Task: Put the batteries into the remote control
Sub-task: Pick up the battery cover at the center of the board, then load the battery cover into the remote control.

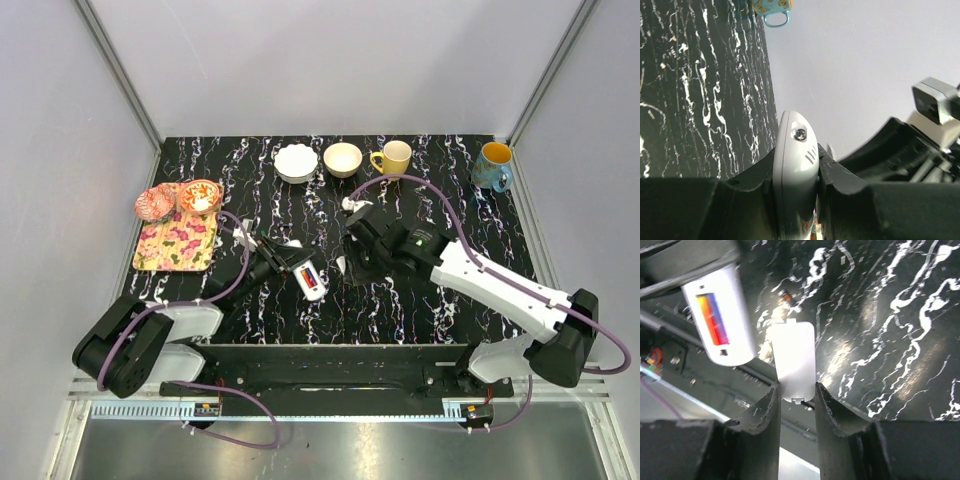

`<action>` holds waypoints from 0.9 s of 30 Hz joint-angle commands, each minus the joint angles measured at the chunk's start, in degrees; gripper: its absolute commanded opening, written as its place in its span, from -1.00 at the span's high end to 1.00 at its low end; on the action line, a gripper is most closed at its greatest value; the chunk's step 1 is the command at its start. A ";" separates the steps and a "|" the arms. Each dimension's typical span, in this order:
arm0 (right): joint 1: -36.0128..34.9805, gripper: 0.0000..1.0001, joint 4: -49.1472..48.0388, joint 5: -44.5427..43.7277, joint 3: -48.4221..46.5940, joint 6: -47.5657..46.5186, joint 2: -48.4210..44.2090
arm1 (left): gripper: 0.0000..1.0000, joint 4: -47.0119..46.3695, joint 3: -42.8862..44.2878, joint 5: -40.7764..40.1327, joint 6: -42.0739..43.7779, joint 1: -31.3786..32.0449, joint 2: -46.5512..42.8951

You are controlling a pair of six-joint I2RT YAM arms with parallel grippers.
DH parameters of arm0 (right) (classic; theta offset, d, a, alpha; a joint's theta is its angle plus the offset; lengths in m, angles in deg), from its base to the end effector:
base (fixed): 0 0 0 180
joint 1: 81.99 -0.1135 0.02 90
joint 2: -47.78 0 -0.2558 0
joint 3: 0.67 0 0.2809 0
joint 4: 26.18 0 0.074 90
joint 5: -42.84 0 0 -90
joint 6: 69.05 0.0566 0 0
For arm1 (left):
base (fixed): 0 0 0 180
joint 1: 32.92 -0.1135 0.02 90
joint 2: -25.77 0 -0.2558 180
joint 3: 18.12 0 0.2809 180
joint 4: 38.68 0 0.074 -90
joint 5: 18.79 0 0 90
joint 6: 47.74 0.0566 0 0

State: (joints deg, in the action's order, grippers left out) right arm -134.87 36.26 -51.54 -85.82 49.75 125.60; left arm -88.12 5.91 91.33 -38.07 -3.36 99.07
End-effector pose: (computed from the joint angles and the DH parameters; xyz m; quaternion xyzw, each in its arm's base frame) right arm 0.1961 0.2519 0.2924 -0.1877 0.9347 0.1683 0.2505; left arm 0.2139 -0.1437 0.1460 -0.1863 0.6811 -0.6416 0.2995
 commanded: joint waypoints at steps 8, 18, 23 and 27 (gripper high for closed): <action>-4.77 1.00 16.15 4.29 -16.12 -0.14 6.37 | 1.00 -8.00 4.11 -13.26 -0.70 5.24 3.60; -4.69 1.00 18.10 7.28 -20.70 -2.87 13.14 | 1.00 -16.35 4.38 -16.60 -1.93 8.84 9.67; -4.77 1.00 18.97 6.58 -22.19 -3.84 15.60 | 1.00 -15.66 4.56 -17.66 -0.09 10.60 9.06; -4.77 1.00 19.59 5.79 -24.38 -4.62 18.15 | 1.00 -14.78 4.64 -17.75 0.70 11.31 8.53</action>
State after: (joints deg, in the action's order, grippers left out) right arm -139.26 54.62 -45.55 -106.25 46.82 142.15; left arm -96.84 8.51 75.81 -38.42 7.25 108.64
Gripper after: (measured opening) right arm 0.338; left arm 0.299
